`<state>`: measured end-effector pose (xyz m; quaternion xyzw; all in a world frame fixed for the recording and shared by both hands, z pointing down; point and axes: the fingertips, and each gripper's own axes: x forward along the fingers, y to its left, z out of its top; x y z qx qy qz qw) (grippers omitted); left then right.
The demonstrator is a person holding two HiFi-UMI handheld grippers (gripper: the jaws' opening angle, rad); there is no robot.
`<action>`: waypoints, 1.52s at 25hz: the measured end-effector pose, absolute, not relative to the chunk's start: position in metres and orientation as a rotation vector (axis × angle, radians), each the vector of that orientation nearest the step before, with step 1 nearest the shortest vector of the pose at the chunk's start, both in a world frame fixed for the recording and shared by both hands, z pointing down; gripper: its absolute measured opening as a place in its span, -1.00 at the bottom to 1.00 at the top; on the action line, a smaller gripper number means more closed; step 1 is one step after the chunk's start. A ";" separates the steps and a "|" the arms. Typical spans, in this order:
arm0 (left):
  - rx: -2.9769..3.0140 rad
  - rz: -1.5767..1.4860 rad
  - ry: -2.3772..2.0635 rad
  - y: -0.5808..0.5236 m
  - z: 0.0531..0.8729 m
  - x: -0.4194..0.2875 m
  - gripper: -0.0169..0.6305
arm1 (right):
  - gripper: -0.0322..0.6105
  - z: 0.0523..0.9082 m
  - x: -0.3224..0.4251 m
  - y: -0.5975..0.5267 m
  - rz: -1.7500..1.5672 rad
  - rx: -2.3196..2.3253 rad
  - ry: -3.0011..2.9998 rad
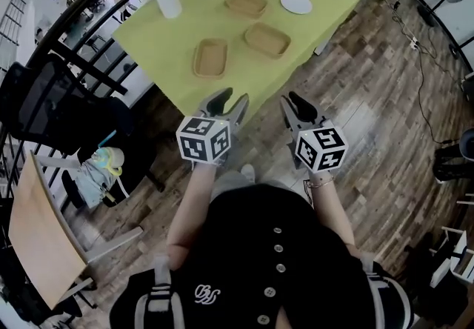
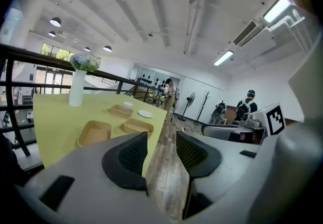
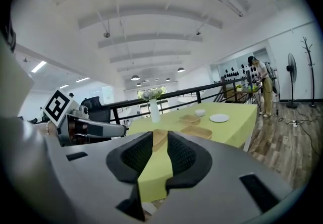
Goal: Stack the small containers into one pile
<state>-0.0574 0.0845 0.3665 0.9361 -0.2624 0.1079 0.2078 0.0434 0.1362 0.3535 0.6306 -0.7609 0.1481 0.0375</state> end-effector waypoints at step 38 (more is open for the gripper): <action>2.424 0.423 -0.699 -0.062 0.424 0.033 -0.37 | -0.64 0.407 0.129 -0.042 0.624 1.745 -2.315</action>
